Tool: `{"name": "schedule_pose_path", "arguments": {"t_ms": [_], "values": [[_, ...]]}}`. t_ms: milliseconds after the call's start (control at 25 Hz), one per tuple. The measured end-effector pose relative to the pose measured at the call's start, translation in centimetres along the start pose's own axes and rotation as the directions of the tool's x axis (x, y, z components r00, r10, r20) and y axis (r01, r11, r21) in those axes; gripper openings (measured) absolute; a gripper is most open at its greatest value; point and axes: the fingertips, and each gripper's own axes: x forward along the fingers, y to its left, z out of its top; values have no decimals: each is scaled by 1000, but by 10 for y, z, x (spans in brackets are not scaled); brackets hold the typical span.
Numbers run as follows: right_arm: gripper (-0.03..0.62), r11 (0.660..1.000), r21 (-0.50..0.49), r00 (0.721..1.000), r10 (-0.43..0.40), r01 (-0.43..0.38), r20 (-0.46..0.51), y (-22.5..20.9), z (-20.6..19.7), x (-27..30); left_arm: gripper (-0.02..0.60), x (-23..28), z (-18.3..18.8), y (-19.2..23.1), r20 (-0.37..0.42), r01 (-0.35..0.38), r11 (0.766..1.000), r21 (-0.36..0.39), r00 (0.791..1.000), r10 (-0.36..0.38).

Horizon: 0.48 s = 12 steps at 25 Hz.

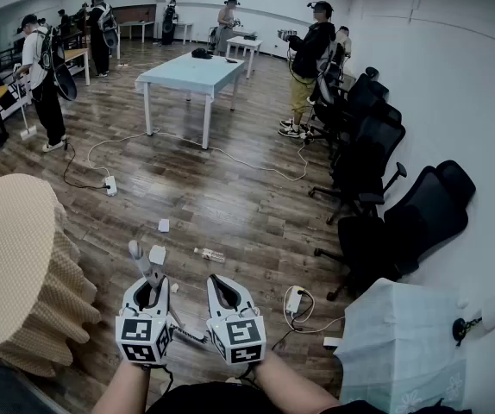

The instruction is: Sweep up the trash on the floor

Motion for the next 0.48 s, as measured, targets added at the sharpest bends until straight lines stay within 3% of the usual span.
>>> {"name": "schedule_pose_path", "arguments": {"t_ms": [480], "values": [[12, 999, 49, 1000, 23, -23, 1, 21, -7, 8, 75, -10, -21, 8, -39, 7, 1000, -21, 999, -8]]}}
